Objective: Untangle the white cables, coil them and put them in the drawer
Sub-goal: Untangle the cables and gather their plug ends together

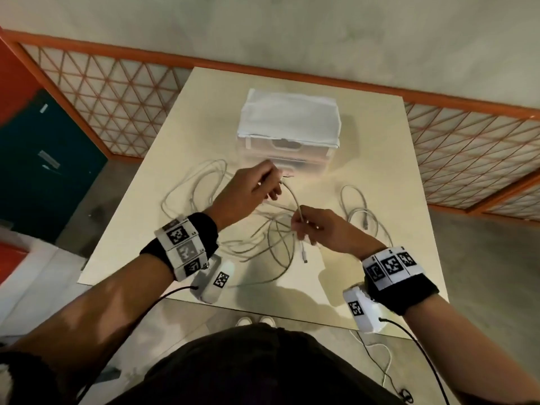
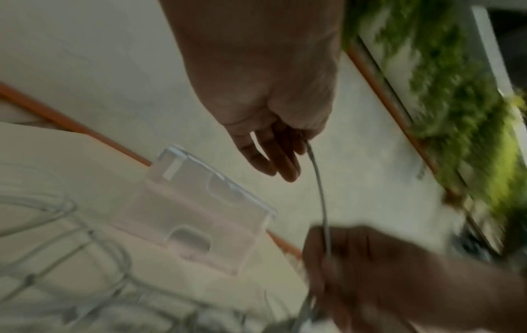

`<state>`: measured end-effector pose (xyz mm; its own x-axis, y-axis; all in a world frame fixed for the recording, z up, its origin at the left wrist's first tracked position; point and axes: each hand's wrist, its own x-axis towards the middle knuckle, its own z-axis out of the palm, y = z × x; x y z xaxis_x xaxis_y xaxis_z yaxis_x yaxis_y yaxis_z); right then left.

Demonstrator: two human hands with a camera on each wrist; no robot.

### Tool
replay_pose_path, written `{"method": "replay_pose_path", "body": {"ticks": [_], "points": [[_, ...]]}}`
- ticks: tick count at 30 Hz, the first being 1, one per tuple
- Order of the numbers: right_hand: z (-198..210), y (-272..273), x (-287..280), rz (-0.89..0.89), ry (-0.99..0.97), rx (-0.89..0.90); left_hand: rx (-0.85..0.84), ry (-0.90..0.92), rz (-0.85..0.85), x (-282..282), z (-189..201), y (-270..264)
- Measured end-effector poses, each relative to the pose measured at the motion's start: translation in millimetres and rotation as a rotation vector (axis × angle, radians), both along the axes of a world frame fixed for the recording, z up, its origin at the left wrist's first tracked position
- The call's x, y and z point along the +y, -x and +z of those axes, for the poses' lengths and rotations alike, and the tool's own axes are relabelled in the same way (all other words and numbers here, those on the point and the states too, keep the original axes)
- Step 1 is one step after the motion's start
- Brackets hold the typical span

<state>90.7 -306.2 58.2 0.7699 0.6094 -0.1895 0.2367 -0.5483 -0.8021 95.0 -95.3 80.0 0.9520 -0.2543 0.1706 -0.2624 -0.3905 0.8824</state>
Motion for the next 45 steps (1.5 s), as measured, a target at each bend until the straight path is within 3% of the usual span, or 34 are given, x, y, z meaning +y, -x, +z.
{"method": "replay_pose_path", "body": {"ticks": [7,11,13,15,20,23,27,32,35,38,42,44,45], "points": [[-17,-25,-10,-0.004,0.102,-0.049,0.072,0.407,0.159,12,23,-5],[-21,-41,-12,0.026,0.175,-0.18,0.149,0.706,0.205,12,41,-8],[-10,-47,-8,0.029,0.137,-0.224,0.217,0.767,0.232,16,47,-12],[12,-54,-2,-0.01,0.089,-0.266,0.24,0.699,0.23,24,45,-13],[69,-64,9,-0.057,-0.058,-0.449,0.226,0.146,0.069,27,22,-1],[91,-63,20,-0.024,-0.071,-0.502,0.116,0.018,0.05,14,21,-4],[82,-65,25,-0.058,-0.093,-0.399,-0.102,0.101,0.199,19,37,-13],[8,-68,17,0.136,0.132,-0.155,-0.248,0.24,0.301,31,61,-18],[-33,-69,0,0.124,0.186,-0.076,-0.337,0.405,0.512,54,71,-22],[-42,-72,-6,0.011,0.104,-0.038,-0.261,0.167,0.641,81,55,-28],[-4,-79,5,-0.141,-0.008,-0.192,0.132,-0.436,0.643,98,-1,-27],[17,-80,10,-0.166,-0.022,-0.261,0.274,-0.435,0.609,92,-15,-19],[26,-80,13,-0.137,-0.003,-0.279,0.222,-0.387,0.585,85,-17,-15]]}}
